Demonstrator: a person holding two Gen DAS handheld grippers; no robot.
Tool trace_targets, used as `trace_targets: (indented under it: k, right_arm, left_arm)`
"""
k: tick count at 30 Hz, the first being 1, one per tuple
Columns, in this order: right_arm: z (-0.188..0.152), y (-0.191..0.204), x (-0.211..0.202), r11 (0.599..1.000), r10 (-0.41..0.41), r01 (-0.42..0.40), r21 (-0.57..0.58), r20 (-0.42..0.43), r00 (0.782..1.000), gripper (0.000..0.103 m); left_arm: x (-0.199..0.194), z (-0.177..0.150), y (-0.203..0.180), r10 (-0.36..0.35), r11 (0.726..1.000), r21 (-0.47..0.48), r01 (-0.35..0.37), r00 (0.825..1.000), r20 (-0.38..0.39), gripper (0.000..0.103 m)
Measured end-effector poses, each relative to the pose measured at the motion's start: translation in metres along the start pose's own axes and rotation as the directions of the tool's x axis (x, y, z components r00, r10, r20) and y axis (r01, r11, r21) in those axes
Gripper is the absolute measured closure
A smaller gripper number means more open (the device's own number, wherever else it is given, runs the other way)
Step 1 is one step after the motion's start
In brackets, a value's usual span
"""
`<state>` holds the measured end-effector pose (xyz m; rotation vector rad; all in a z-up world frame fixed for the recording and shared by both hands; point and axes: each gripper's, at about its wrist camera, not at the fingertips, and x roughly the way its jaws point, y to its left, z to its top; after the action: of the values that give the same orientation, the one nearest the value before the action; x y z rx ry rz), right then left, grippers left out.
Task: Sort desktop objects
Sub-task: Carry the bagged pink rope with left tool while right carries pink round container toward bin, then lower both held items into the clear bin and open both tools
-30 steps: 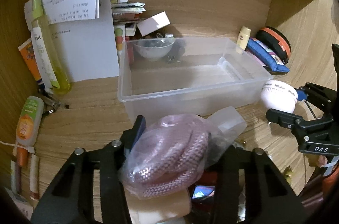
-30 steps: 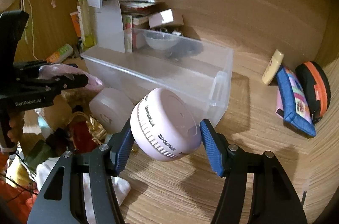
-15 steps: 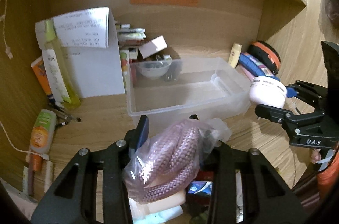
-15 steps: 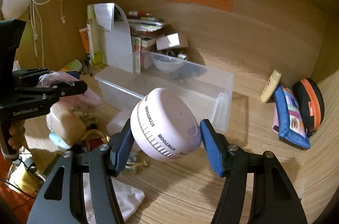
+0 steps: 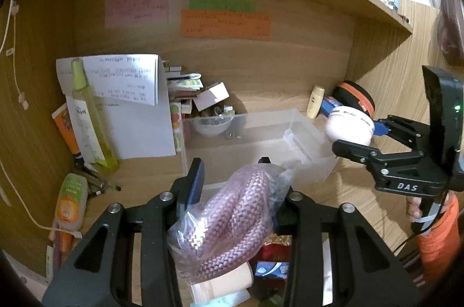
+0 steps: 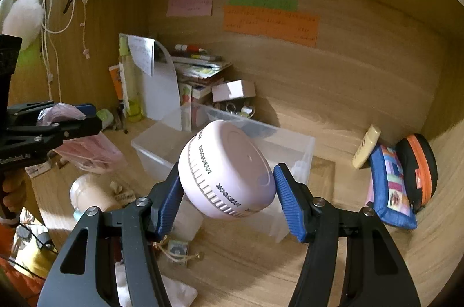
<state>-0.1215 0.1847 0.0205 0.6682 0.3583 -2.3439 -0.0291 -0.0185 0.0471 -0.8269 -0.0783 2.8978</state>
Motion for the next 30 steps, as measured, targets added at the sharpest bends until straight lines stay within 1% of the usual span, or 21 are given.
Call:
trace_targets:
  k: [5,11,17,23,25,30]
  right_arm:
    - [0.009,-0.006,0.009,1.000,0.007,-0.007,0.008,0.000,1.000,0.045]
    - [0.017,-0.016,0.024,0.999,0.016,-0.016,0.034,-0.009,1.000,0.045]
    - [0.023,-0.028,0.044,0.998,0.025,-0.023,0.066,-0.029,0.999,0.045]
    - [0.026,-0.038,0.068,0.995,0.035,-0.029,0.094,-0.061,0.998,0.045]
    - [0.026,-0.039,0.076,0.995,0.027,-0.020,0.099,-0.072,0.997,0.045]
    - [0.024,-0.043,0.095,0.994,0.038,-0.026,0.107,-0.108,0.993,0.045]
  left_arm:
    - [0.005,0.013,0.005,0.003,1.000,0.001,-0.003,1.000,0.001,0.065]
    - [0.015,0.034,0.010,-0.024,1.000,-0.007,0.024,1.000,0.007,0.065]
    - [0.033,0.052,0.013,-0.055,0.998,-0.011,0.055,0.998,-0.003,0.065]
    - [0.063,0.063,0.015,-0.063,0.998,-0.023,0.062,0.997,-0.041,0.065]
    - [0.076,0.065,0.016,-0.068,0.997,-0.030,0.066,0.996,-0.060,0.065]
    - [0.104,0.064,0.017,-0.071,0.997,-0.037,0.068,0.992,-0.106,0.065]
